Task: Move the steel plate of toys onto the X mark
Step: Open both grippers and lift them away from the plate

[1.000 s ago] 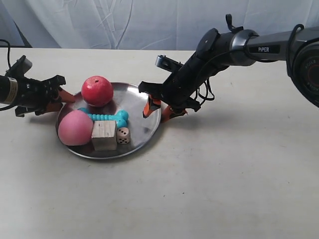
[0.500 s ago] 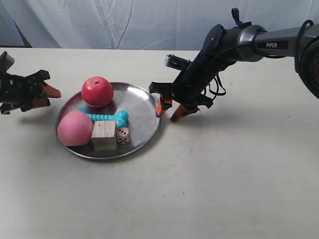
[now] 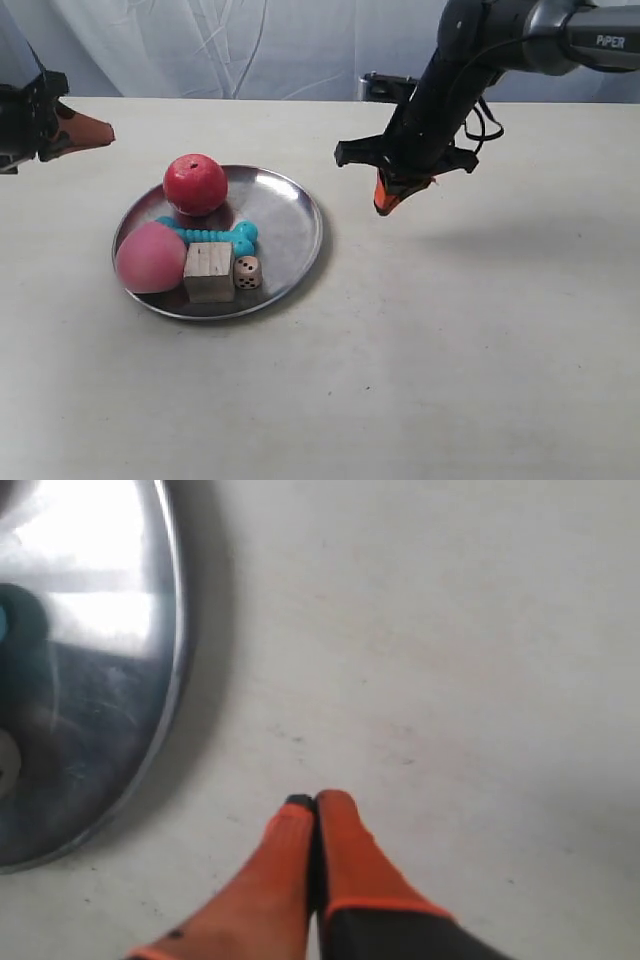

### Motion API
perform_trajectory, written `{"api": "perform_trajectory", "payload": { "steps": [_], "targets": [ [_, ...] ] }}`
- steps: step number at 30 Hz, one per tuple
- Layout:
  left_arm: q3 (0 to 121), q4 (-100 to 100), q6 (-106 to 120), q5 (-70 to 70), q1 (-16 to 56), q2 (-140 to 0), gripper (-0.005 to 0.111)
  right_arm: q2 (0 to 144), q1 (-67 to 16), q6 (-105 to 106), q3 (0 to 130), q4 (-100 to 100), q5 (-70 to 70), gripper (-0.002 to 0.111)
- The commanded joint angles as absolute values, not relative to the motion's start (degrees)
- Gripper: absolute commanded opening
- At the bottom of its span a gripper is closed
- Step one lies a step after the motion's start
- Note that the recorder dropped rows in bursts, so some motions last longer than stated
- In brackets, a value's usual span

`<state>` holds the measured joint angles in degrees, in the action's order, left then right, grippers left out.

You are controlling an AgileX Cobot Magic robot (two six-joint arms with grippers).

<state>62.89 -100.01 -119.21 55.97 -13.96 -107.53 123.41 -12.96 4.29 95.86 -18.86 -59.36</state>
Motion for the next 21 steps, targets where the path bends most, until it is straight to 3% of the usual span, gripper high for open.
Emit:
{"api": "perform_trajectory", "payload": {
  "steps": [1, 7, 14, 21],
  "targets": [
    [60.4, -99.9, -119.3, 57.9, -14.3, -100.3, 0.000, 117.4, -12.6, 4.3, 94.3, -13.4, -59.2, 0.000],
    [58.0, -99.9, -118.7, 56.2, -16.4, -86.7, 0.000, 107.6, -12.6, 3.9, 90.3, -8.4, -57.1, 0.000],
    [58.0, -99.9, -116.8, 49.3, -26.0, -68.6, 0.000, 91.2, -12.6, 3.9, 81.3, -7.1, -48.5, 0.000],
    [58.3, -99.9, -116.8, 49.4, -29.1, -64.9, 0.000, 76.8, -12.6, 4.1, 71.7, -6.7, -37.0, 0.000]
  ]
}}
